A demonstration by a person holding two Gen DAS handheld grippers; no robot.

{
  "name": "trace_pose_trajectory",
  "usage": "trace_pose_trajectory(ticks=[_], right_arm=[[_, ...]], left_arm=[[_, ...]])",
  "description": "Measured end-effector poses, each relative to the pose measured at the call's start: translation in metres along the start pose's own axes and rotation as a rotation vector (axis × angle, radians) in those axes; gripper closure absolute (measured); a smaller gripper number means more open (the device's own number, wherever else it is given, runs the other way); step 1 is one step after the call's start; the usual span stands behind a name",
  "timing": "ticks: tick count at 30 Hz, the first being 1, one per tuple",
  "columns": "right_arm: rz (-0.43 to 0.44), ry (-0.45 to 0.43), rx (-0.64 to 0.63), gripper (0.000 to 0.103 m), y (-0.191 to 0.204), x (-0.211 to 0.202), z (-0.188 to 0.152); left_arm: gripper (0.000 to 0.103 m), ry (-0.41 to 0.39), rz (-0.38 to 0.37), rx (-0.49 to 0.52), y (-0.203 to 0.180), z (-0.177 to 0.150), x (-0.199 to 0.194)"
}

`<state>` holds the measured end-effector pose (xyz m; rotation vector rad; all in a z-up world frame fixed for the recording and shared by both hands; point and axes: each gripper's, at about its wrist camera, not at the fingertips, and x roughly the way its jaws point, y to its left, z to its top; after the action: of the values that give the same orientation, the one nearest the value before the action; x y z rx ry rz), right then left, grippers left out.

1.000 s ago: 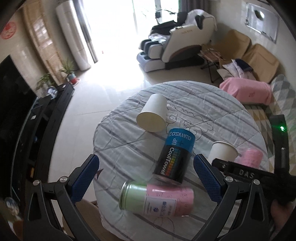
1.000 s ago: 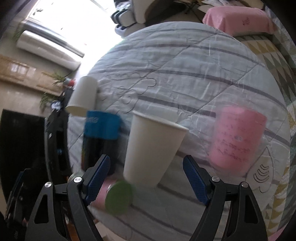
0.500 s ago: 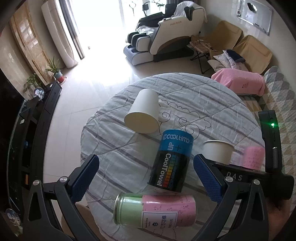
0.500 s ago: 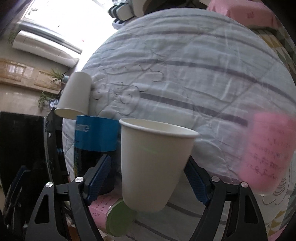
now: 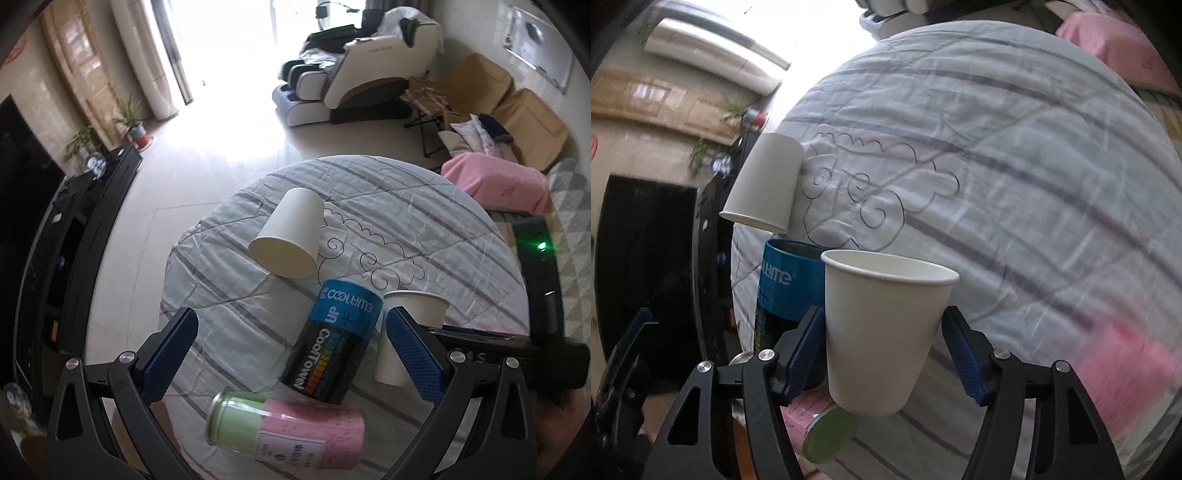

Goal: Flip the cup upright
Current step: 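Reach the right gripper to the white paper cup lying on its side and grasp it, then lift the white paper cup with the right gripper toward the left gripper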

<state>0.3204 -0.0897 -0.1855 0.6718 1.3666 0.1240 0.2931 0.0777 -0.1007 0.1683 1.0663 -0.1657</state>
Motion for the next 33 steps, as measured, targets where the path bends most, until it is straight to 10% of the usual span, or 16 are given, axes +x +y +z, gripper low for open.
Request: trace_pose_trajectory(ticks=[17,33], right_arm=[[-0.119,0.165,-0.402,0.036,-0.048,-0.033,0.135],[-0.002,0.127,-0.420,0.022,-0.080,-0.081,0.145]], left_arm=[[0.000,0.037,0.048,-0.211,-0.114,0.026,0.024],[0.000,0.120,0.018,-0.239,-0.151,0.042,0.052]])
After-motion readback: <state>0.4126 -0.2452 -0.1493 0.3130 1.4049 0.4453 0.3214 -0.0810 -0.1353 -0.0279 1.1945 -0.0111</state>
